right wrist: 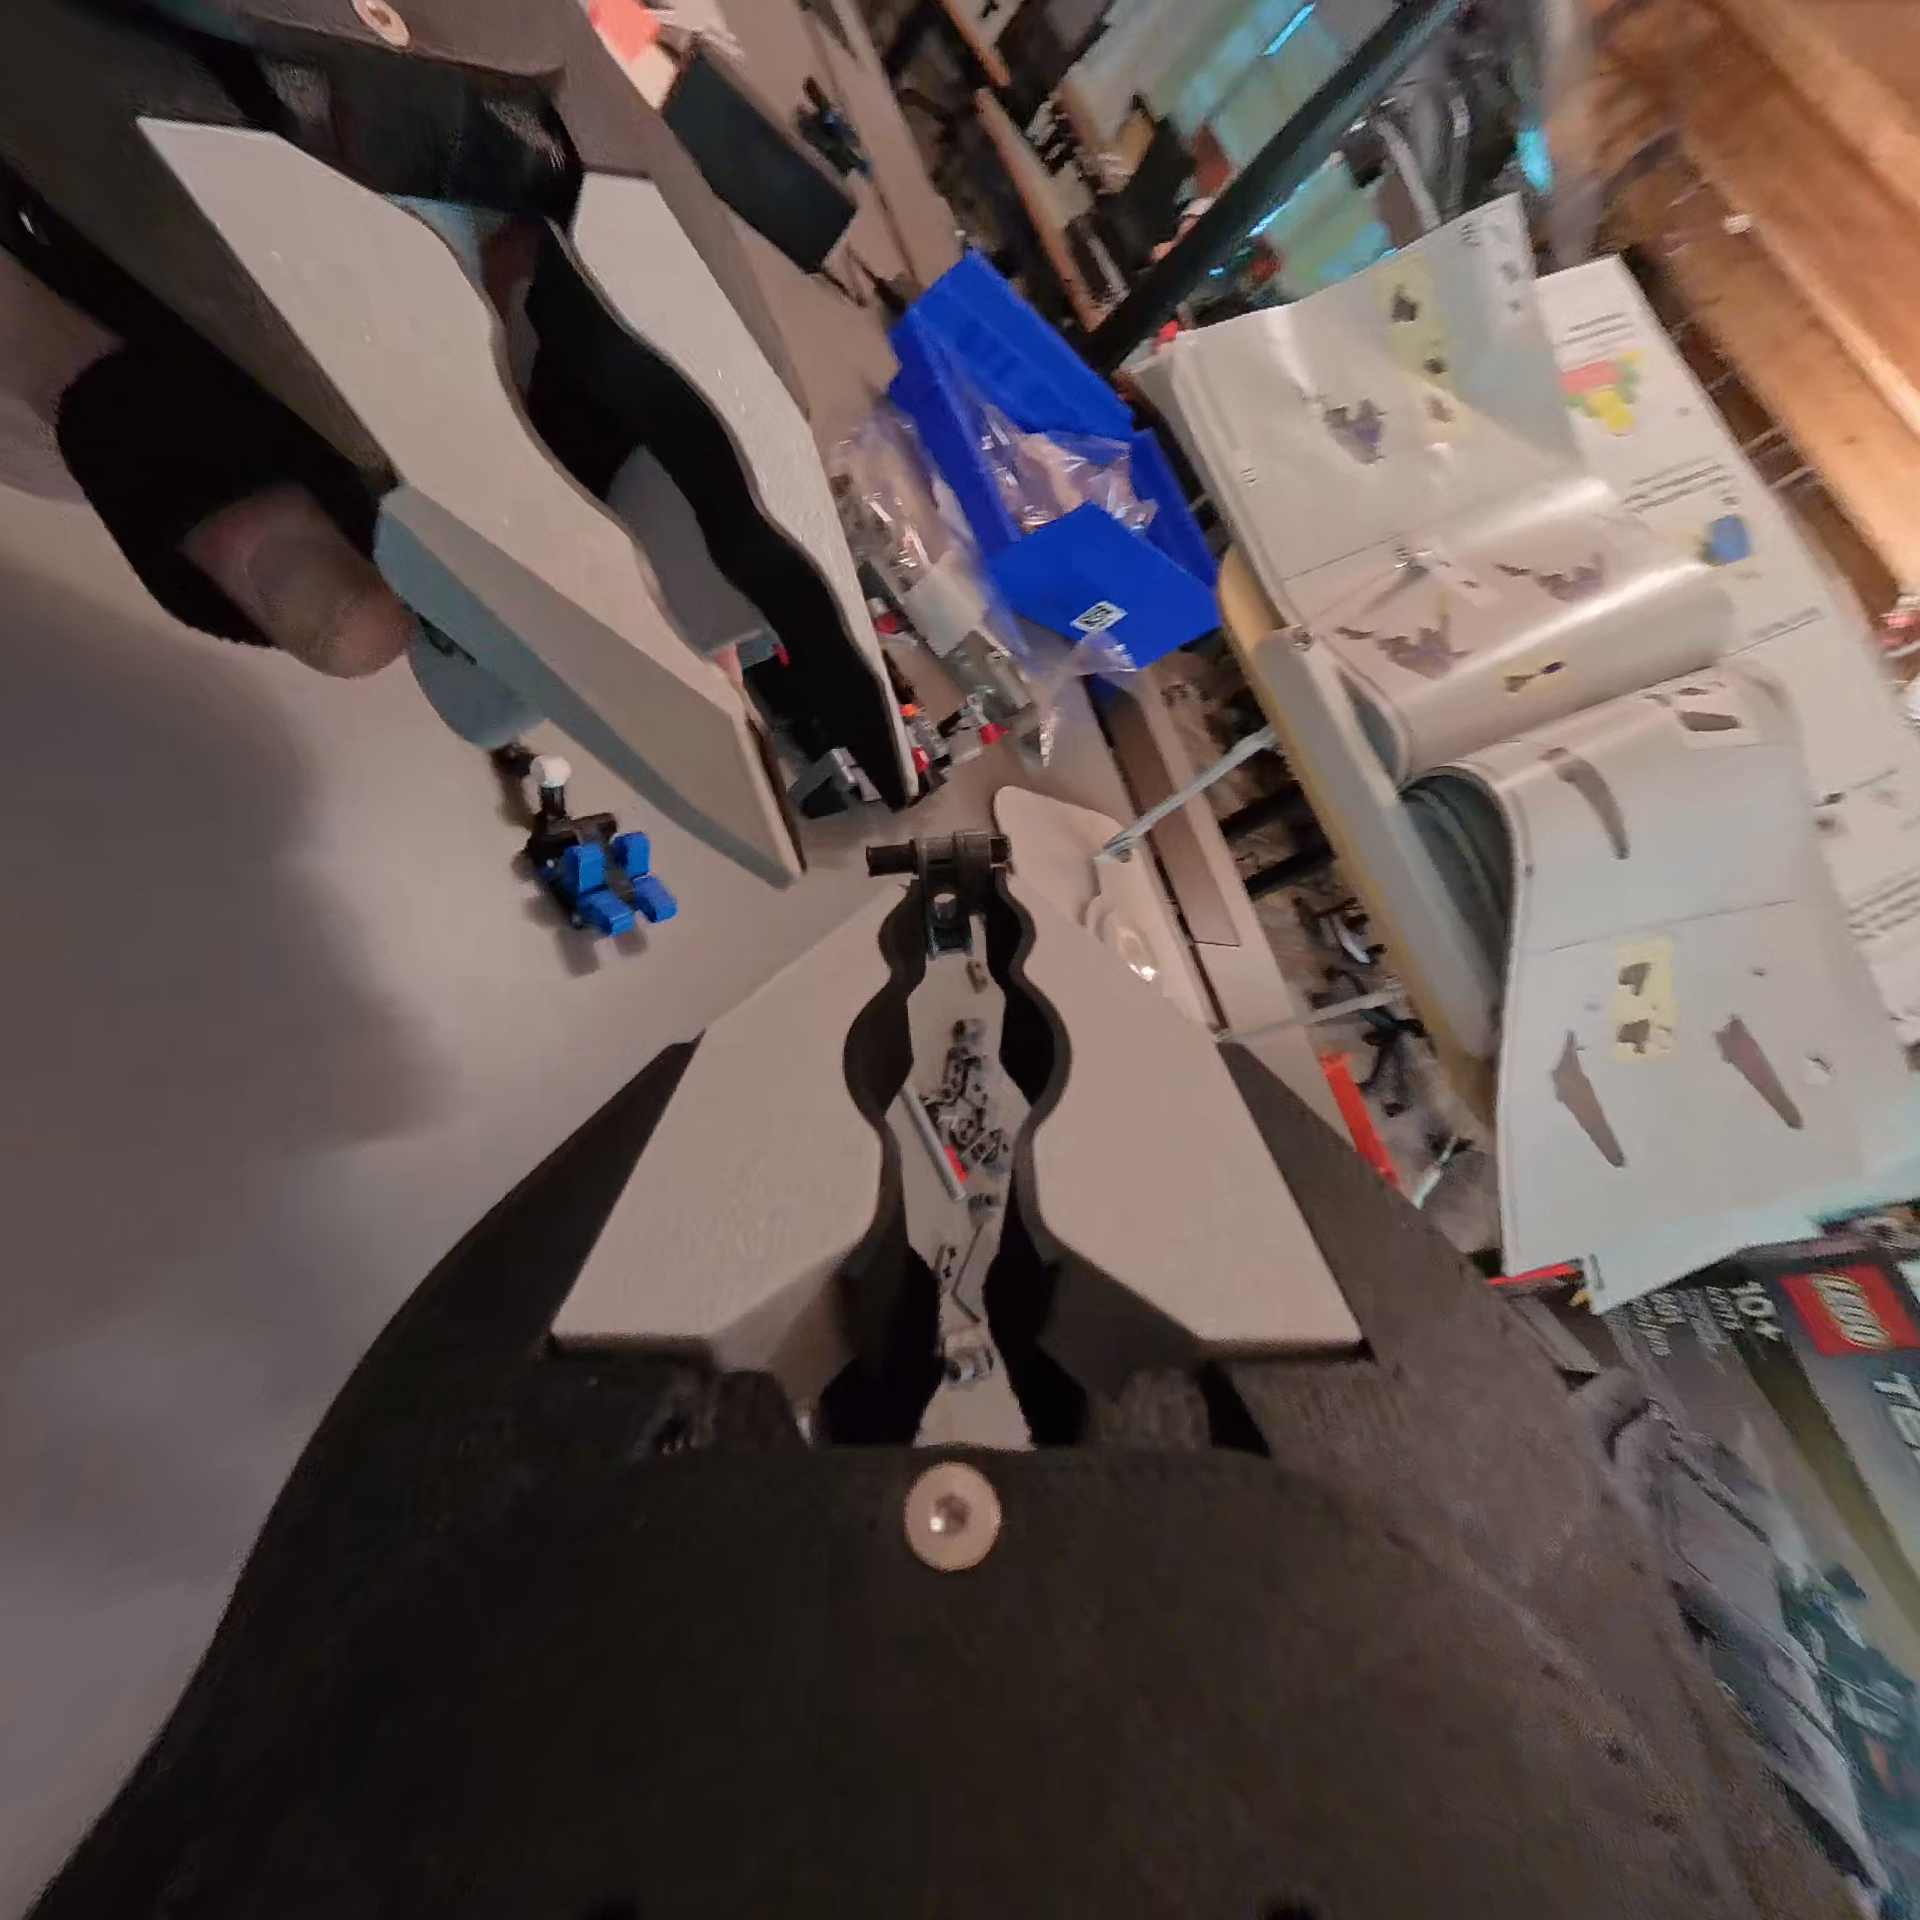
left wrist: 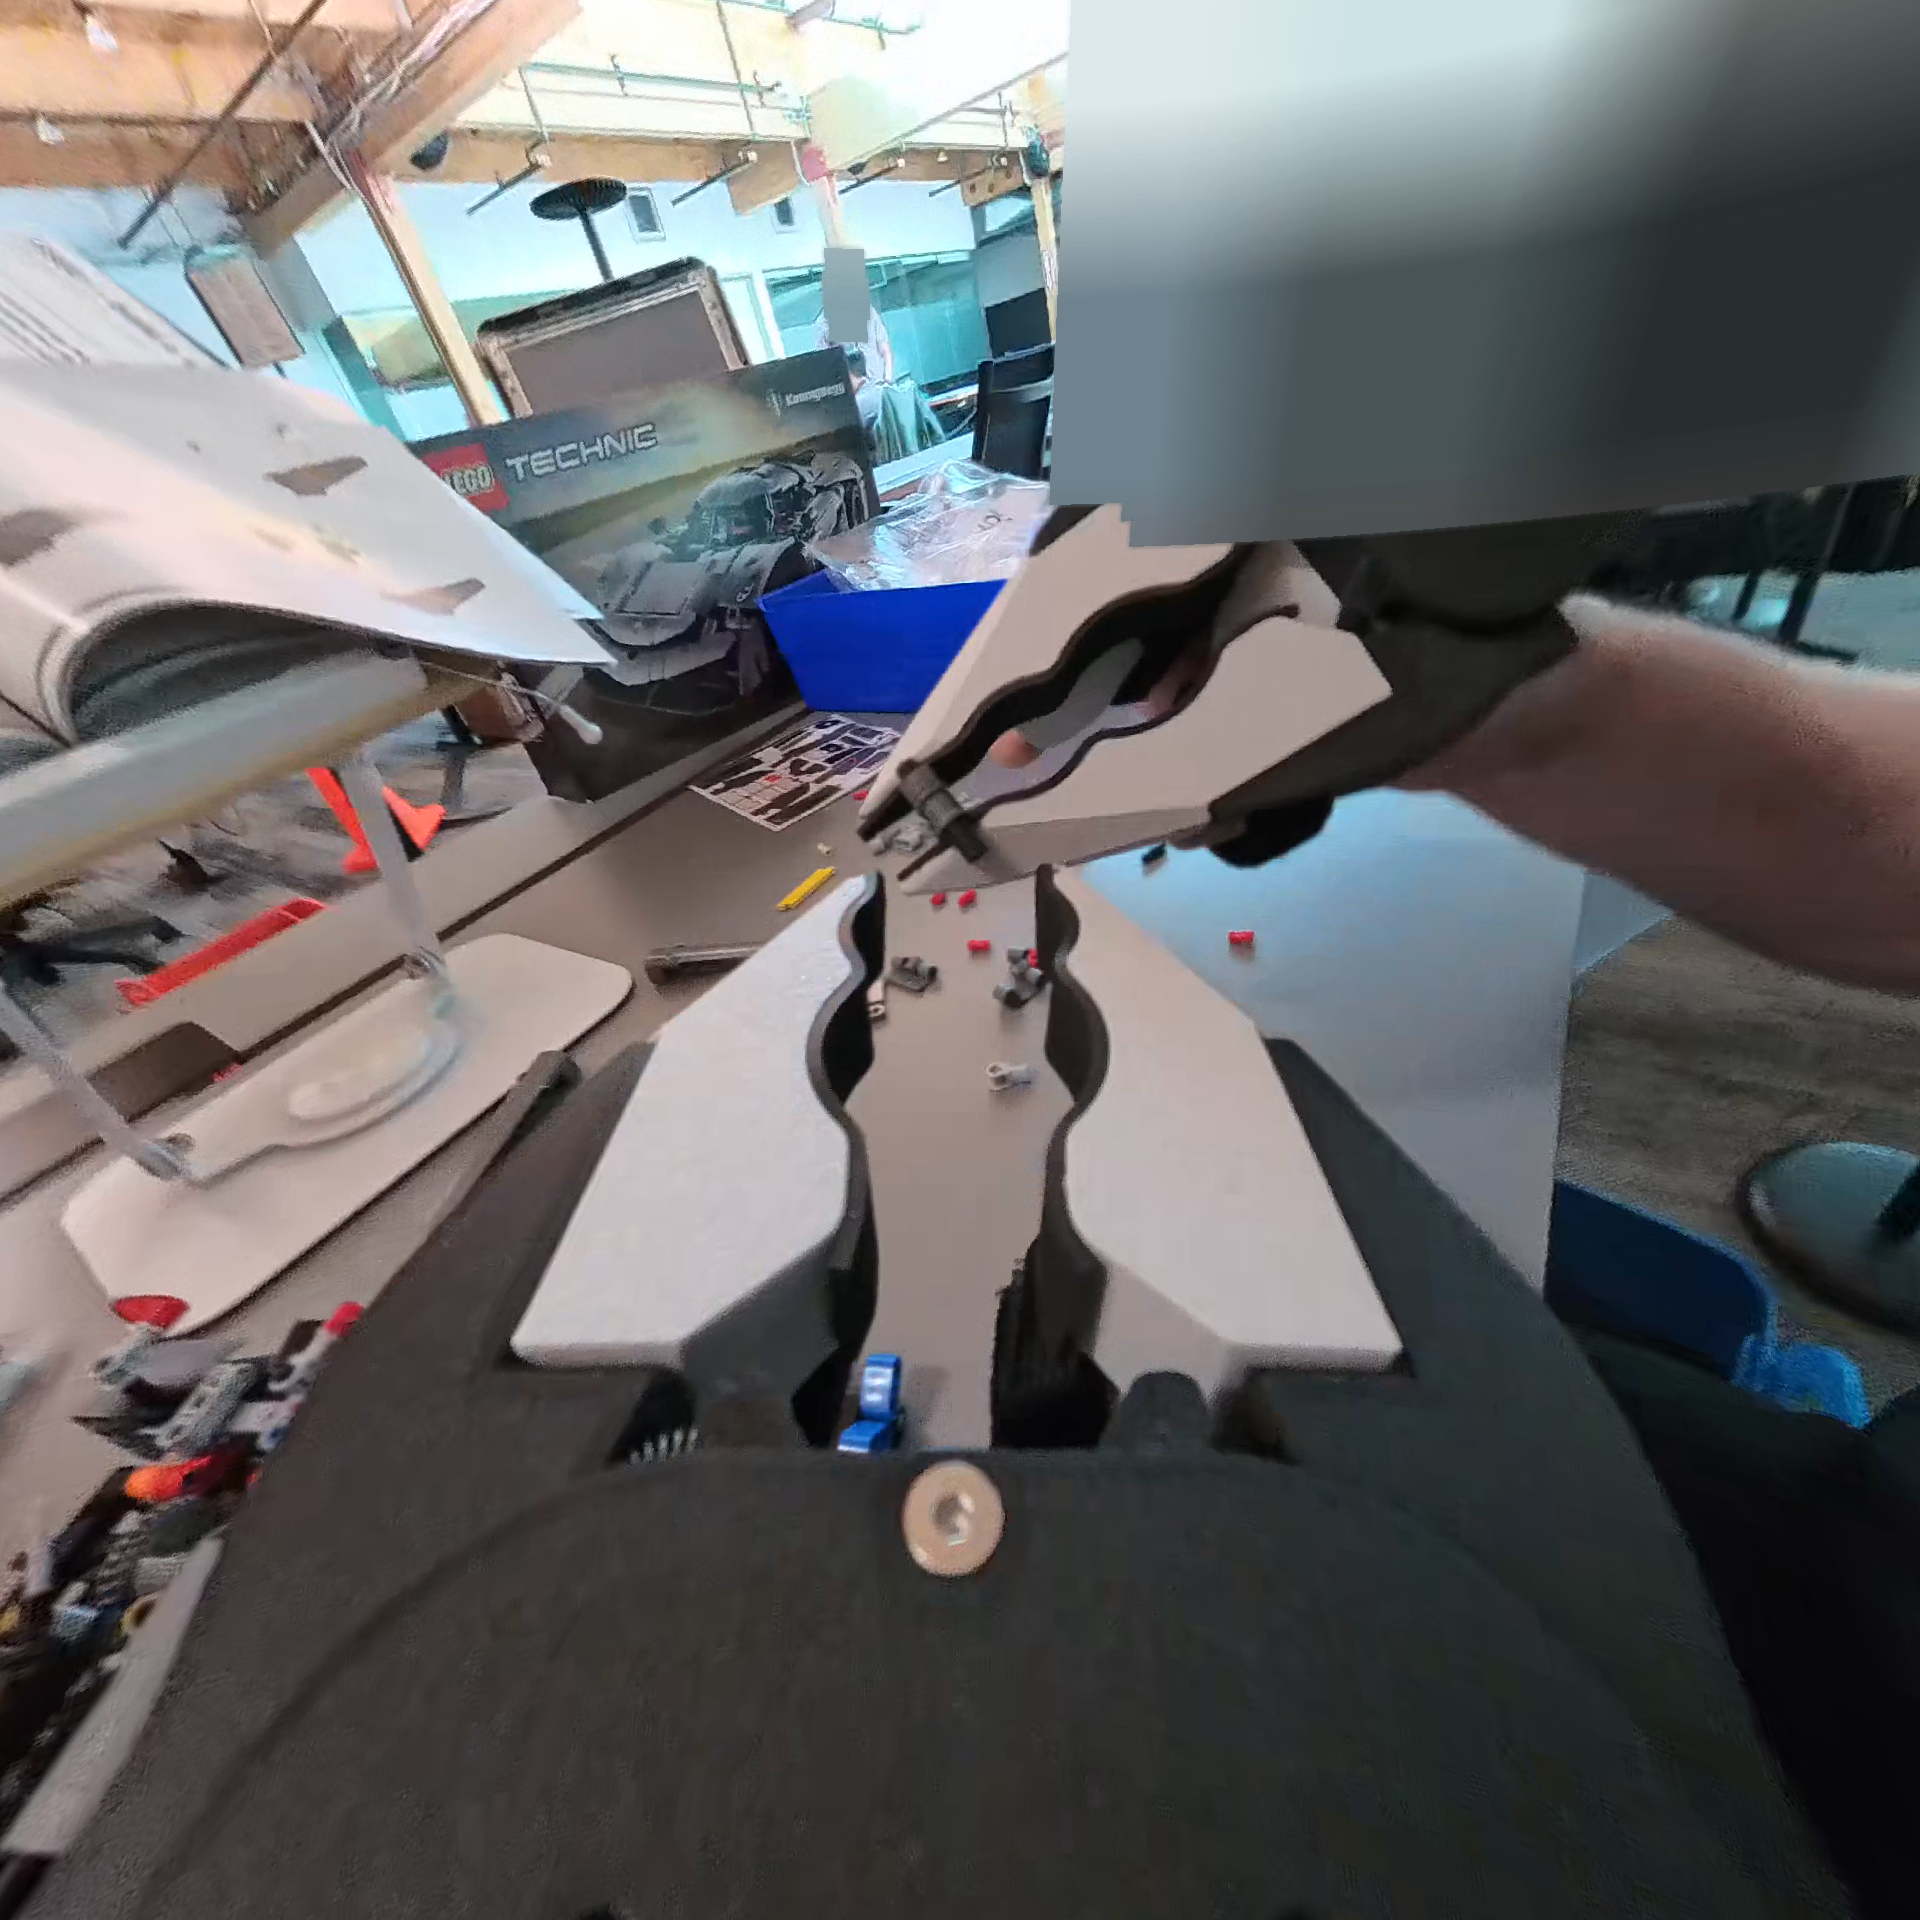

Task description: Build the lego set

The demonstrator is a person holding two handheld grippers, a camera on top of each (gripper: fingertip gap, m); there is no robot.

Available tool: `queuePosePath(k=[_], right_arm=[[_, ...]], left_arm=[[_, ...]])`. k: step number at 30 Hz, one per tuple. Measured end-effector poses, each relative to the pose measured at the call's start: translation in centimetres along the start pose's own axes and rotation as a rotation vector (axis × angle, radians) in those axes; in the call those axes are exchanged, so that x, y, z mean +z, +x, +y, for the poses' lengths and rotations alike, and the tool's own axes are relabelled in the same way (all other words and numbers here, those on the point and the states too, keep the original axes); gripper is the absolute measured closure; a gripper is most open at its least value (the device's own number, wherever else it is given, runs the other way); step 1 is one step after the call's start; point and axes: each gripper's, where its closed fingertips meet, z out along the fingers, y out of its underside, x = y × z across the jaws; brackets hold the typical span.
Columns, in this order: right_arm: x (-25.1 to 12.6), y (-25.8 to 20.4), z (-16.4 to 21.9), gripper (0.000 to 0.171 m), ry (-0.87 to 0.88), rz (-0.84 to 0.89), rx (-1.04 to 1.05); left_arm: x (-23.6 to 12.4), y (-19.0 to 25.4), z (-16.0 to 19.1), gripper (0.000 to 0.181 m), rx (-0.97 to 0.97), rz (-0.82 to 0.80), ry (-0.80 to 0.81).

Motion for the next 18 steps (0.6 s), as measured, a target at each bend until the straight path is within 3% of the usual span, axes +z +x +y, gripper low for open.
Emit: queuePosePath(k=[8, 13, 18], right_arm=[[0.5, -0.1, -0.9, 0.163, -0.010, 0.178, -0.124], [0.5, -0.3, -1.2, 0.163, -0.040, 0.281, -0.228], [1.0, -0.8, -1.8, 0.163, -0.035, 0.322, -0.278]], left_arm=[[-0.1, -0.3, -0.3, 0.174, -0.148, 0.053, 0.061], [-0.6, -0.3, 0.1, 0.175, -0.200, 0.073, 0.078], [-1.4, -1.0, 0.5, 0.164, -0.302, 0.072, 0.116]])
